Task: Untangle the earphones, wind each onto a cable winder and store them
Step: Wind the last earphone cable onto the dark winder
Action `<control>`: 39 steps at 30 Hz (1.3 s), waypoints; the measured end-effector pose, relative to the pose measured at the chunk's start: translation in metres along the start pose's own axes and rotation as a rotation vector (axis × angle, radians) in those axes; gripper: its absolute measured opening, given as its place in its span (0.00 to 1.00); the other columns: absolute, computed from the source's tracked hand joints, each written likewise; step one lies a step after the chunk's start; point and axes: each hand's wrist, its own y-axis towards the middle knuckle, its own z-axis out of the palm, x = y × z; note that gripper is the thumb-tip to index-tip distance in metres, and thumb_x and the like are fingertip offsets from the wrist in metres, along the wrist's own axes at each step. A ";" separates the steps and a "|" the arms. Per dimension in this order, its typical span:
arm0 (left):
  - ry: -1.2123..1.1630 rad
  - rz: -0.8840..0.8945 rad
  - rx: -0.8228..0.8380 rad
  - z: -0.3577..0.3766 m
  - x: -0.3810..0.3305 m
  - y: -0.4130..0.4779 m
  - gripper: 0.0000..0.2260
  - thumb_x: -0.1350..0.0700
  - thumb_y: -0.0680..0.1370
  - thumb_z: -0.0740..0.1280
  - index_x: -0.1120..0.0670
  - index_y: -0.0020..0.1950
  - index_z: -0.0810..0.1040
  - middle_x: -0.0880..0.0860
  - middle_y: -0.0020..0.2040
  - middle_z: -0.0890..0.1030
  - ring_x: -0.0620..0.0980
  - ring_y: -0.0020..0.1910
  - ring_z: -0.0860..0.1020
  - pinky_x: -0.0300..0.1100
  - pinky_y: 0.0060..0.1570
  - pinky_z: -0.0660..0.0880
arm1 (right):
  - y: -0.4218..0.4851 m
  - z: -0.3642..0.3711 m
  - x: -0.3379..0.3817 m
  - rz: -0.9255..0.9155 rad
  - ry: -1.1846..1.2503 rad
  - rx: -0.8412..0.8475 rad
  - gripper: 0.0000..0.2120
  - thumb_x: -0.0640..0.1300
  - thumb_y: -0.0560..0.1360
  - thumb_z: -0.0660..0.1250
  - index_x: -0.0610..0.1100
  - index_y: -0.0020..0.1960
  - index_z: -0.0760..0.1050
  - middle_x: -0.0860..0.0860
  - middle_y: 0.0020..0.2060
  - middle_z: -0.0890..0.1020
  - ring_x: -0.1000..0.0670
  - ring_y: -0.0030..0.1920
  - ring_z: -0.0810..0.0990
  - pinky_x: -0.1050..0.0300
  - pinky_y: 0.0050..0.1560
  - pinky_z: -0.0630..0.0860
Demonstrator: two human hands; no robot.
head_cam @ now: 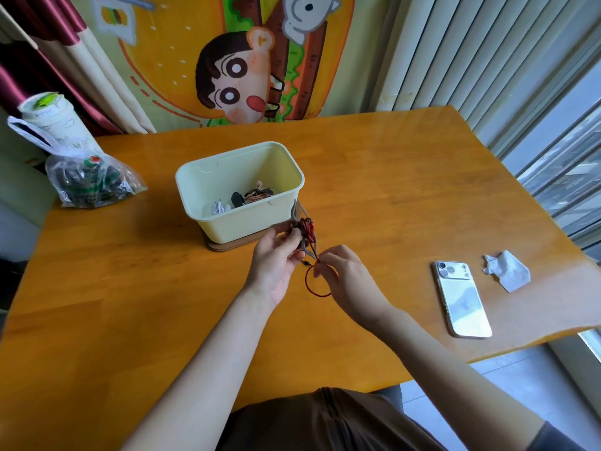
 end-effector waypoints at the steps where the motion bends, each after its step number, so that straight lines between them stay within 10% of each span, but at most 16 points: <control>1: 0.031 0.002 -0.057 -0.003 0.002 0.002 0.06 0.66 0.79 0.63 0.58 0.52 0.75 0.52 0.41 0.79 0.43 0.35 0.76 0.33 0.33 0.72 | 0.000 0.000 0.002 0.002 -0.004 0.000 0.09 0.40 0.79 0.63 0.41 0.43 0.80 0.46 0.49 0.75 0.42 0.53 0.75 0.52 0.55 0.71; 6: 0.555 0.182 -0.254 -0.026 0.013 0.009 0.06 0.64 0.77 0.68 0.53 0.46 0.76 0.54 0.45 0.81 0.51 0.42 0.79 0.41 0.37 0.78 | -0.003 -0.003 0.011 -0.010 -0.003 0.031 0.11 0.43 0.80 0.61 0.40 0.48 0.79 0.46 0.54 0.74 0.45 0.56 0.74 0.52 0.57 0.72; 13: 1.081 0.128 0.078 -0.036 0.015 0.003 0.04 0.62 0.77 0.68 0.55 0.50 0.76 0.46 0.44 0.76 0.45 0.43 0.75 0.30 0.36 0.71 | 0.021 -0.029 -0.007 0.032 -0.079 -0.061 0.10 0.44 0.80 0.59 0.41 0.47 0.78 0.44 0.55 0.73 0.43 0.58 0.72 0.47 0.57 0.72; 21: 0.684 -0.076 0.297 -0.022 0.015 -0.012 0.06 0.63 0.78 0.66 0.53 0.51 0.76 0.52 0.45 0.80 0.45 0.38 0.75 0.36 0.36 0.73 | 0.029 -0.039 -0.032 0.147 -0.055 -0.195 0.09 0.42 0.80 0.61 0.42 0.46 0.79 0.46 0.47 0.79 0.44 0.46 0.78 0.49 0.47 0.75; 25: 0.684 -0.109 0.279 -0.022 0.012 -0.011 0.06 0.64 0.78 0.66 0.54 0.50 0.75 0.52 0.45 0.80 0.44 0.38 0.76 0.36 0.35 0.73 | 0.030 -0.043 -0.026 0.166 0.129 -0.268 0.09 0.38 0.79 0.61 0.41 0.45 0.78 0.50 0.35 0.80 0.51 0.37 0.80 0.68 0.38 0.72; 30: 0.502 -0.145 0.400 -0.018 0.007 -0.016 0.06 0.64 0.77 0.66 0.57 0.53 0.75 0.51 0.43 0.81 0.44 0.40 0.77 0.35 0.35 0.72 | 0.031 -0.039 -0.026 0.206 0.179 -0.231 0.09 0.39 0.80 0.61 0.44 0.43 0.77 0.50 0.33 0.79 0.53 0.30 0.75 0.62 0.32 0.71; 39: -0.026 -0.094 0.246 0.002 -0.016 -0.013 0.10 0.61 0.72 0.64 0.56 0.53 0.76 0.51 0.39 0.81 0.42 0.34 0.78 0.31 0.34 0.72 | 0.025 -0.030 -0.030 0.281 0.210 -0.210 0.11 0.40 0.81 0.59 0.45 0.42 0.77 0.53 0.32 0.77 0.57 0.31 0.73 0.69 0.32 0.69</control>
